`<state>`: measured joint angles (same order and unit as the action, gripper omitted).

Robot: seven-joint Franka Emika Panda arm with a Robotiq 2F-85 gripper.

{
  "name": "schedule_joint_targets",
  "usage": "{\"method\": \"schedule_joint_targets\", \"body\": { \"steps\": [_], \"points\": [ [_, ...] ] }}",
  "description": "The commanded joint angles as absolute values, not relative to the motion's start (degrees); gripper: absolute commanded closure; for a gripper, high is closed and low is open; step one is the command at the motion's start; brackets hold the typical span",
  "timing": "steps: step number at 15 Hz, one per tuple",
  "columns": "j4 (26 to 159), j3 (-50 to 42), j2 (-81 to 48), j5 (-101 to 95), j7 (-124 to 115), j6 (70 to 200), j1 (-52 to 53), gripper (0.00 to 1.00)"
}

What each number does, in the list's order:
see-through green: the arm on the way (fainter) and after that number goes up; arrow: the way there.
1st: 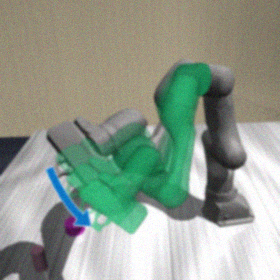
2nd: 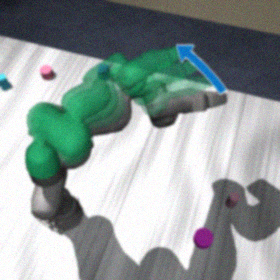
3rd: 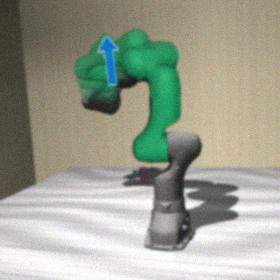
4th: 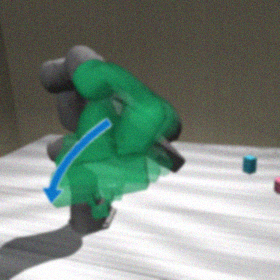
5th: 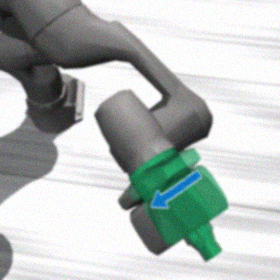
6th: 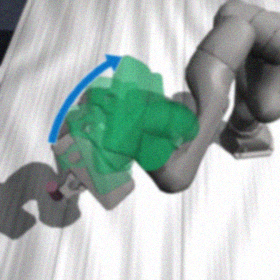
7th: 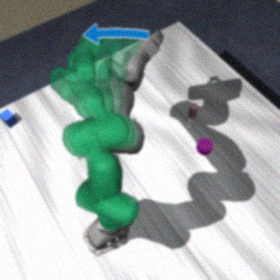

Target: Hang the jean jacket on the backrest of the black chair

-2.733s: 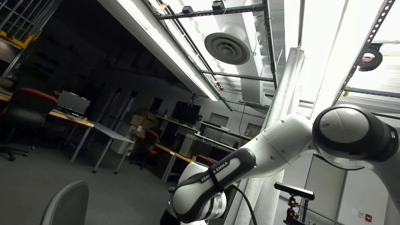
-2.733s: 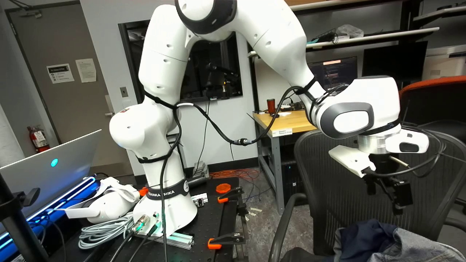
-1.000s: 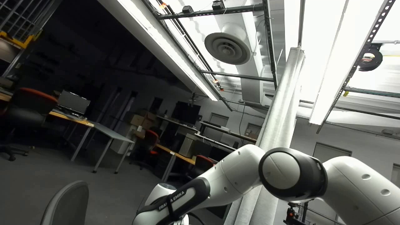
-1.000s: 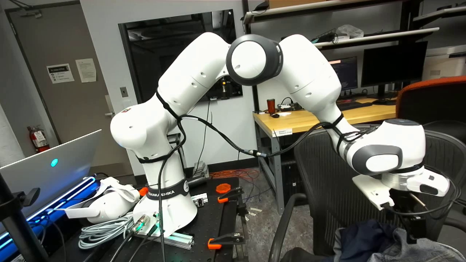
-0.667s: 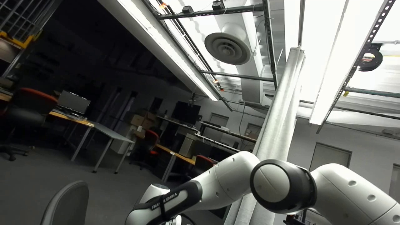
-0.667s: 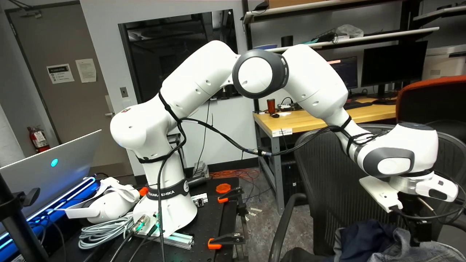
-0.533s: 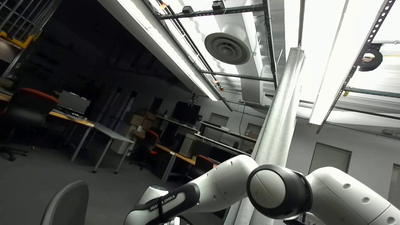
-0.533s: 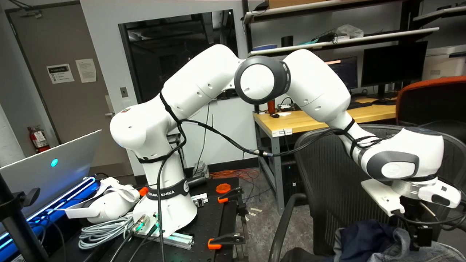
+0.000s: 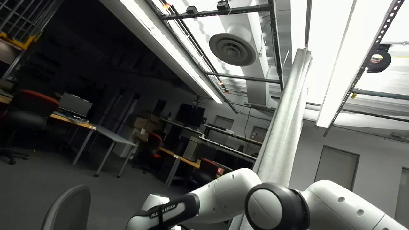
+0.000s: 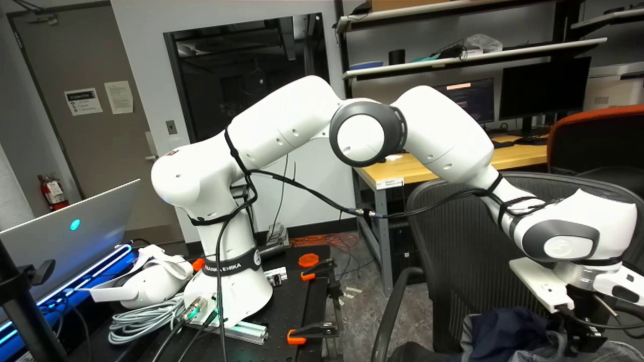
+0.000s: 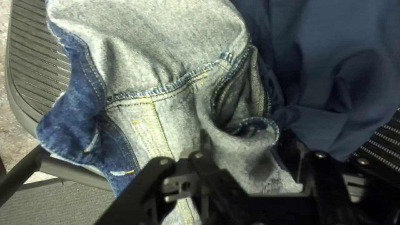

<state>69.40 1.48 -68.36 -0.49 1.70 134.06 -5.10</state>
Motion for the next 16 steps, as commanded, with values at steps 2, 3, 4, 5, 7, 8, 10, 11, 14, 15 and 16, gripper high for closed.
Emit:
{"method": "schedule_joint_targets", "body": {
  "steps": [2, 3, 4, 5, 7, 8, 10, 11, 14, 15, 16],
  "points": [
    [62.0, 2.9, -72.6, 1.0, 5.4, 131.1, -6.2, 0.81],
    [61.3, 2.9, -73.0, 1.0, 5.7, 131.1, -6.2, 0.87],
    [60.8, 3.0, -73.4, 0.9, 6.1, 131.3, -6.3, 0.95],
    [60.2, 3.0, -73.8, 0.8, 6.3, 131.5, -6.2, 0.99],
    [59.1, 2.9, -74.5, 0.7, 6.7, 131.7, -6.2, 1.0],
    [63.4, 2.8, -70.6, 0.4, 6.1, 132.5, -5.5, 1.0],
    [65.5, 3.7, -68.5, 0.0, 5.4, 132.4, -5.6, 0.99],
    [66.3, 4.0, -67.4, 0.1, 5.3, 132.2, -5.4, 0.99],
    [68.8, 5.0, -63.5, -0.1, 4.9, 132.6, -5.0, 0.99],
    [69.2, 4.5, -62.3, 0.8, 5.2, 132.6, -4.4, 0.99],
    [70.4, 4.4, -60.1, 0.8, 4.8, 132.6, -4.1, 0.99]
  ]
}}
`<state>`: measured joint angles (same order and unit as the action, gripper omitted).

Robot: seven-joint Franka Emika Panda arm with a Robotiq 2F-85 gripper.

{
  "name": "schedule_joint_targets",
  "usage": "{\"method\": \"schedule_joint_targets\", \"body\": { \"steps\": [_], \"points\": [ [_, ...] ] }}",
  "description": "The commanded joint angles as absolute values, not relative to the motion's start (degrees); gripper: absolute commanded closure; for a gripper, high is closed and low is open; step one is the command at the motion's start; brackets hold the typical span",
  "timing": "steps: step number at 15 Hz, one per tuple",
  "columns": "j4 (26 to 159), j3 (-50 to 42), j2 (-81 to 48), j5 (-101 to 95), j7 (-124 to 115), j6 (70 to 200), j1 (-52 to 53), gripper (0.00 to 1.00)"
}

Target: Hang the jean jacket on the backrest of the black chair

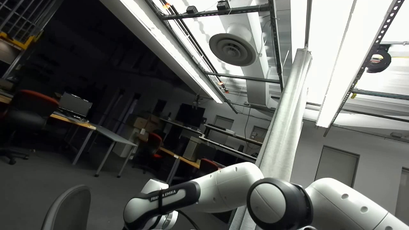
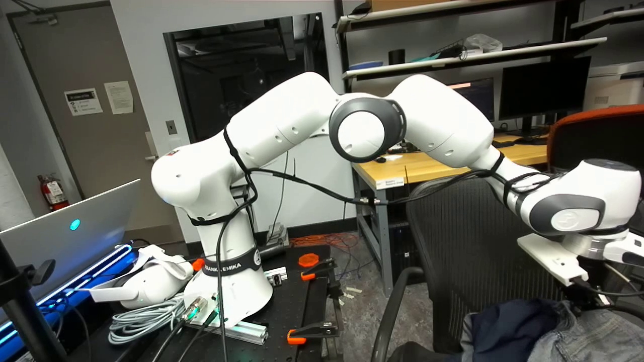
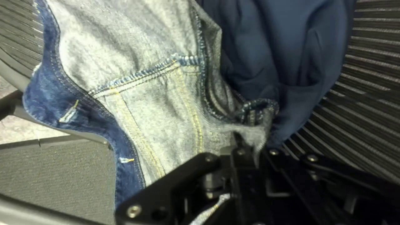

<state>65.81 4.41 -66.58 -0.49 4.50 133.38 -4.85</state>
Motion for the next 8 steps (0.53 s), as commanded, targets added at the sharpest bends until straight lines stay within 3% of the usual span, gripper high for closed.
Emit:
{"method": "schedule_joint_targets", "body": {
  "steps": [1, 8],
  "points": [
    [71.5, 4.4, -58.1, 0.9, 4.6, 132.6, -3.9, 0.99],
    [78.5, 4.2, -43.6, 0.7, 3.0, 131.6, -1.4, 0.99]
  ]
}}
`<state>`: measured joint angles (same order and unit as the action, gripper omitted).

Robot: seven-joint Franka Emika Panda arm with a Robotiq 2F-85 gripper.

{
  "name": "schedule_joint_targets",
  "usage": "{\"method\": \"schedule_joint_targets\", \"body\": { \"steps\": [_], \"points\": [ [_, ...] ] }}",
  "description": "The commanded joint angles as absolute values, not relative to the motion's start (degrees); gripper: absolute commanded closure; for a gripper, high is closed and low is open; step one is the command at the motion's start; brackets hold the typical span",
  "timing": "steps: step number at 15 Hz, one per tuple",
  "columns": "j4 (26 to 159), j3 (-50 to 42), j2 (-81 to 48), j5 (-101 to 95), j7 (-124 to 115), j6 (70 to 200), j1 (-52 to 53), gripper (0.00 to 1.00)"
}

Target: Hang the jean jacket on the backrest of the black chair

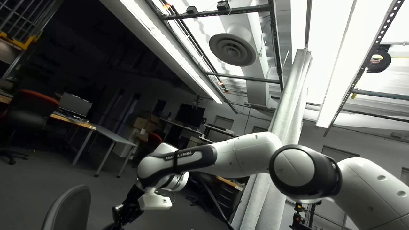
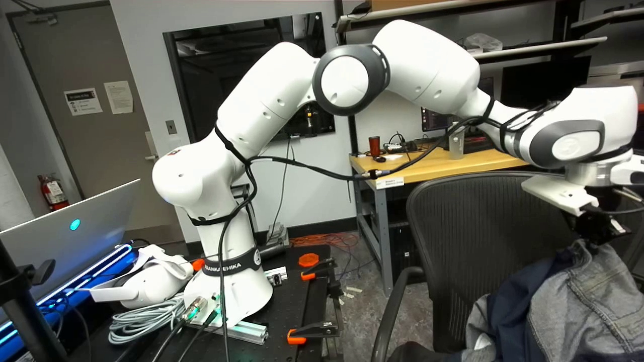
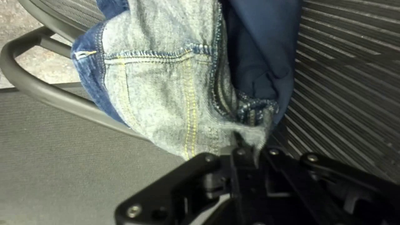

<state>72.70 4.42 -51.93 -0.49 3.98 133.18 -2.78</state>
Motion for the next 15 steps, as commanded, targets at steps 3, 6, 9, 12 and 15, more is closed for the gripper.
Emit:
{"method": "schedule_joint_targets", "body": {
  "steps": [3, 6, 9, 12, 15],
  "points": [
    [80.6, 4.2, -37.9, 0.6, 1.7, 129.2, 0.3, 0.99],
    [78.8, 4.9, -34.1, 1.2, 1.2, 122.5, 1.6, 0.99],
    [75.0, 5.1, -31.8, 0.9, 1.0, 116.0, 3.1, 0.99],
    [66.7, 5.6, -32.2, 1.2, 1.4, 107.8, 4.3, 0.99],
    [56.9, 6.1, -34.5, 1.2, 1.7, 100.1, 5.6, 0.99]
  ]
}}
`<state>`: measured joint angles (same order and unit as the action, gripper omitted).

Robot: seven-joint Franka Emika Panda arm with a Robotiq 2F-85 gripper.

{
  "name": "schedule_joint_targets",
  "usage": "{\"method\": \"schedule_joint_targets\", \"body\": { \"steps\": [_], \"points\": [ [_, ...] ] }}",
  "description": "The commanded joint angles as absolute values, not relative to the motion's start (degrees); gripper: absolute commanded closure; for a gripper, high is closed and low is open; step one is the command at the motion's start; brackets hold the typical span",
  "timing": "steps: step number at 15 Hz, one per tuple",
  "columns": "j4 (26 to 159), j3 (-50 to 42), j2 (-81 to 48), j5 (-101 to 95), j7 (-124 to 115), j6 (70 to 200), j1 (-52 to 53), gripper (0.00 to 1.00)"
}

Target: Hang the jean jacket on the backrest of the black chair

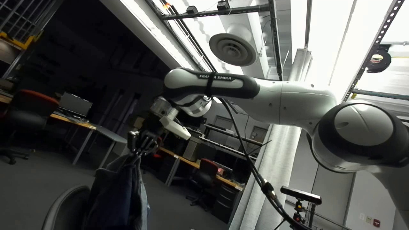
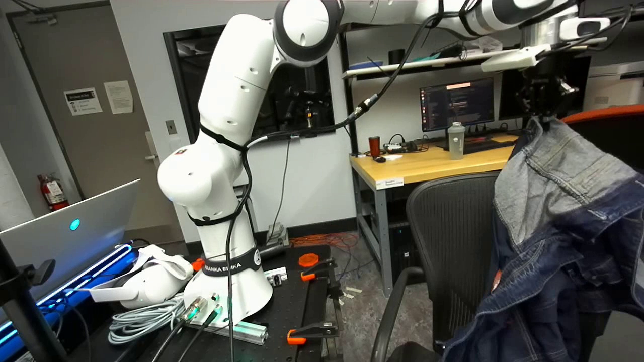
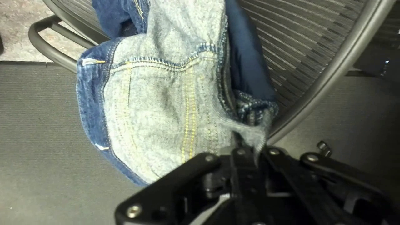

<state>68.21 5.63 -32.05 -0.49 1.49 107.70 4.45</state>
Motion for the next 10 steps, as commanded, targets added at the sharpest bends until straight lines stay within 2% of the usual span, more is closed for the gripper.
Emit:
{"method": "schedule_joint_targets", "body": {
  "steps": [1, 10],
  "points": [
    [54.5, 6.2, -34.8, 1.2, 1.7, 98.4, 6.2, 0.99],
    [35.5, 7.6, -40.8, -0.3, 1.5, 90.3, 12.1, 0.99]
  ]
}}
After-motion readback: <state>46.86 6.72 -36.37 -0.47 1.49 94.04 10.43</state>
